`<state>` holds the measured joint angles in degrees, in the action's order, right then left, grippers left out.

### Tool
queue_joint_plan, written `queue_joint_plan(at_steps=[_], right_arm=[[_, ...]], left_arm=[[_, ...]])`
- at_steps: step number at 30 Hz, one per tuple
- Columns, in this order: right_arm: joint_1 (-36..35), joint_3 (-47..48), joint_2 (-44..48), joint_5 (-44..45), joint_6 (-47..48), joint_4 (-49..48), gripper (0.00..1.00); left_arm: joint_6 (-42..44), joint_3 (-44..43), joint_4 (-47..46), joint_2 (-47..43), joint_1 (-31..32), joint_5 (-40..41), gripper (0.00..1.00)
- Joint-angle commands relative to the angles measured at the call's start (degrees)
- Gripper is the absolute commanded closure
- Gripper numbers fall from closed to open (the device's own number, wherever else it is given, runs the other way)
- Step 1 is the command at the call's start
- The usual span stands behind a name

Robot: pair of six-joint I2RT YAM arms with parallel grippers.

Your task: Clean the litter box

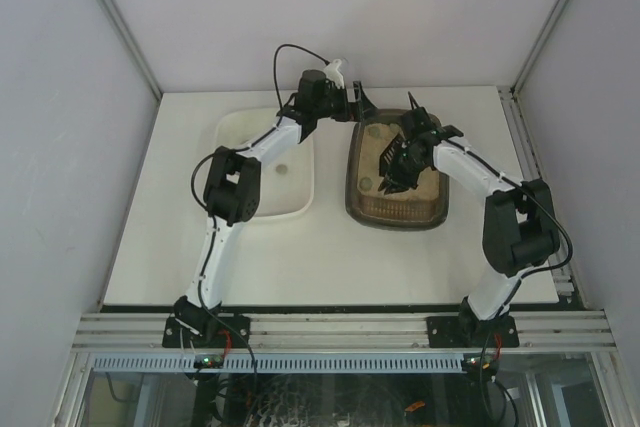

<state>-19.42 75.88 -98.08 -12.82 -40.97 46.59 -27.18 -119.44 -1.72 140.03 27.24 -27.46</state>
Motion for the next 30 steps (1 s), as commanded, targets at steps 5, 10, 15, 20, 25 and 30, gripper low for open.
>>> queue_joint_plan(at_steps=[5,10,15,20,25,30], right_arm=[[1.8,-0.4,-3.0,-2.6,-2.6,-9.6,1.00],[1.9,-0.6,-5.0,-4.6,-4.0,-14.8,1.00],[2.3,-2.3,-7.1,-8.0,-6.5,-21.8,1.00],[3.1,-6.7,-7.8,-9.0,-10.3,-29.8,1.00],[4.7,-12.7,-8.1,-10.0,-15.7,-39.4,1.00],[5.2,-15.5,-9.9,-12.5,-18.7,-48.2,1.00]], left_arm=[[-8.0,0.1,-9.9,0.8,0.1,-5.1,0.00],[-8.5,0.1,-10.9,1.6,0.2,-5.3,0.00],[-8.6,0.0,-10.9,2.1,0.2,-5.5,0.00],[-8.4,1.6,-11.2,1.0,0.2,-6.1,0.00],[-8.1,3.1,-11.6,0.1,0.1,-6.4,0.00],[-8.8,4.4,-12.4,-0.3,0.2,-6.6,0.00]])
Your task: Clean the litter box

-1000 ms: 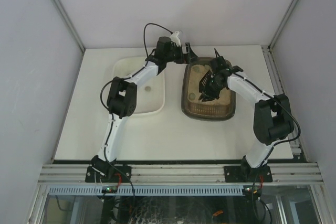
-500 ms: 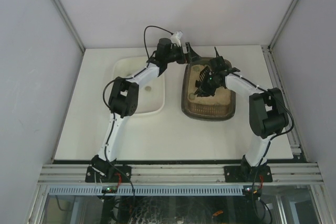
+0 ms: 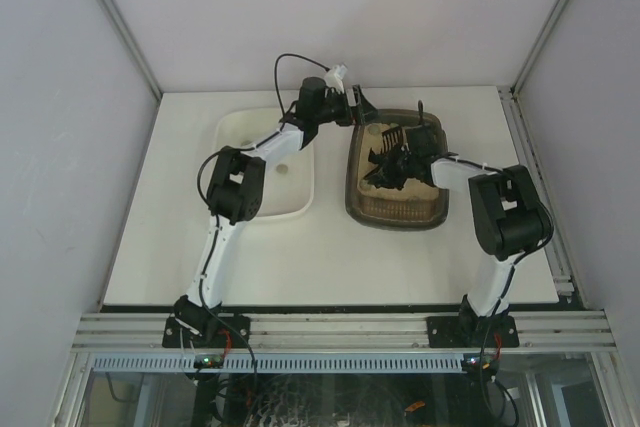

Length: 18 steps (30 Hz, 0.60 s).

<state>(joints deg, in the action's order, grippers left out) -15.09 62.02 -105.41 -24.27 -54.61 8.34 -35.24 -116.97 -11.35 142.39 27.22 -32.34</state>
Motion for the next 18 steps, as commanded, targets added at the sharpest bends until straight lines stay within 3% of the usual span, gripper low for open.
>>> queue_joint_plan(at_steps=[1,18], right_arm=[[0.9,-1.8,-3.0,-1.4,-5.5,-11.3,1.00],[1.7,-3.2,-9.0,-10.3,-11.2,-30.0,1.00]], left_arm=[[-0.8,2.2,-2.9,-2.8,0.2,-1.8,0.00],[-1.4,7.8,-5.3,-6.5,0.1,-3.4,0.00]])
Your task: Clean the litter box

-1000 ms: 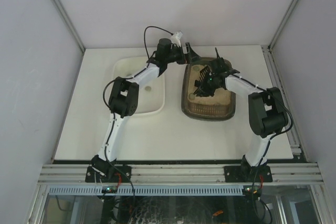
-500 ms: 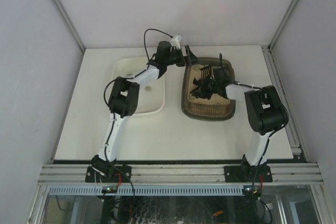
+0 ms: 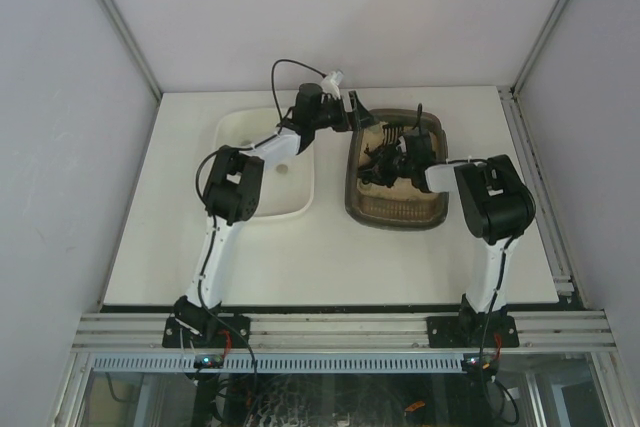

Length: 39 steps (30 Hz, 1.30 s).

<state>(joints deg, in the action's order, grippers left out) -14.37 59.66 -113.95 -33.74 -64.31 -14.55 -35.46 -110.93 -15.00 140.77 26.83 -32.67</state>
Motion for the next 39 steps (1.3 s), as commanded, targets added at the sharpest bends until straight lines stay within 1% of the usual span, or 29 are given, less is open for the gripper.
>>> queue_joint_plan(at_steps=[1,4,8,21,24,30,33,36,39], right_arm=[[1.1,-1.5,0.3,-1.0,-0.7,-7.1,1.00],[1.5,-4.5,3.1,-1.4,0.6,-7.5,1.00],[2.2,-9.4,6.4,-3.8,0.5,-12.0,1.00],[3.2,-18.1,11.2,-10.5,-0.3,-22.4,1.00],[3.5,-20.3,11.5,-12.8,-2.5,-28.0,1.00],[3.6,-24.2,11.2,-18.1,-8.9,-43.4,1.00],[3.6,-26.1,11.5,-19.4,-10.6,-47.2,1.00],[3.6,-29.0,11.7,-21.0,-12.6,-54.1,1.00],[4.1,-31.6,11.1,-22.8,-16.4,-61.6,1.00]], left_arm=[[-1.3,2.2,-1.7,-5.2,0.5,-3.3,0.00],[-1.1,3.5,-1.9,-6.7,0.6,-3.7,0.00],[-0.6,4.9,-1.9,-8.2,0.5,-3.8,0.00],[1.4,8.4,-0.9,-11.4,-0.6,-3.5,0.00],[1.9,8.7,0.0,-12.0,-0.9,-3.1,0.00],[3.0,7.8,2.8,-13.0,-1.1,-2.2,0.00],[3.6,8.1,4.3,-14.1,-1.1,-1.5,0.00],[4.2,11.0,4.2,-16.5,-1.3,-0.9,0.00],[5.2,15.8,2.9,-20.3,-1.4,-0.5,0.00]])
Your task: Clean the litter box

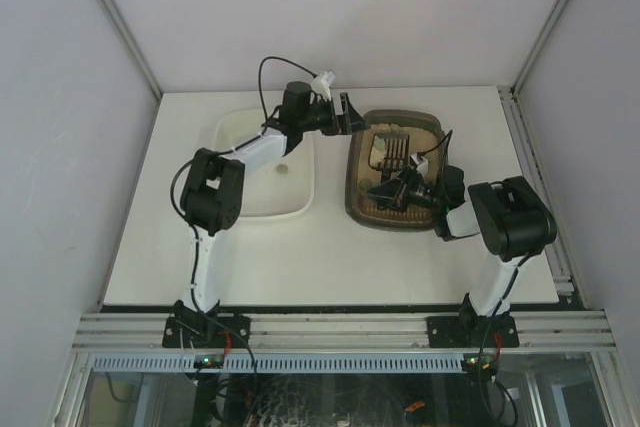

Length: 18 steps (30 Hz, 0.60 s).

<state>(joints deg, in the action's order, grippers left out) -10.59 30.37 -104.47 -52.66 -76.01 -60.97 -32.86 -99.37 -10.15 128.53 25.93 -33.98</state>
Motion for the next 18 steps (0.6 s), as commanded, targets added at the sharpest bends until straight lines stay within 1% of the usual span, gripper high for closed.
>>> queue_joint_plan(at_steps=[1,3,5,8,9,11,12,14,15,16,17,18], right_arm=[[0.6,-3.2,1.4,-4.3,-5.8,-17.9,1.00],[1.4,-4.8,0.8,-4.9,-8.3,-22.8,1.00],[0.9,-5.3,1.3,-6.1,-8.9,-23.7,1.00],[1.0,-7.1,5.3,-6.0,-9.6,-23.8,1.00],[1.1,-8.0,6.4,-4.9,-9.4,-22.0,1.00],[-0.1,-7.3,8.3,-5.6,-7.8,-17.1,1.00],[0.0,-7.7,9.5,-5.9,-7.9,-16.8,1.00],[3.3,-10.2,11.6,-3.9,-10.1,-18.3,1.00],[4.1,-10.5,12.5,-3.3,-9.3,-15.8,1.00],[3.5,-9.4,13.2,-3.8,-6.9,-10.5,1.00],[2.0,-8.1,13.9,-4.6,-4.5,-5.1,1.00],[0.8,-7.4,14.5,-5.1,-3.5,-3.0,1.00]], left_arm=[[3.1,5.8,-2.1,-9.4,-0.6,1.0,0.00],[4.7,8.5,-1.5,-12.0,-0.8,1.6,0.00],[8.2,10.1,2.1,-14.7,-0.8,4.5,0.00],[13.3,12.6,7.3,-19.0,-1.0,8.9,0.00],[14.0,14.1,7.5,-20.5,-1.3,9.0,0.00],[14.1,17.2,7.3,-23.4,-1.9,8.8,0.00],[14.3,18.2,7.5,-24.5,-2.2,8.9,0.00],[15.2,19.4,9.3,-26.5,-2.7,9.3,0.00],[15.3,20.0,10.0,-27.3,-3.0,9.2,0.00],[15.4,20.8,10.2,-28.0,-3.3,9.2,0.00],[15.4,21.4,10.4,-28.8,-3.6,9.1,0.00],[15.3,22.0,10.6,-29.4,-4.0,8.8,0.00]])
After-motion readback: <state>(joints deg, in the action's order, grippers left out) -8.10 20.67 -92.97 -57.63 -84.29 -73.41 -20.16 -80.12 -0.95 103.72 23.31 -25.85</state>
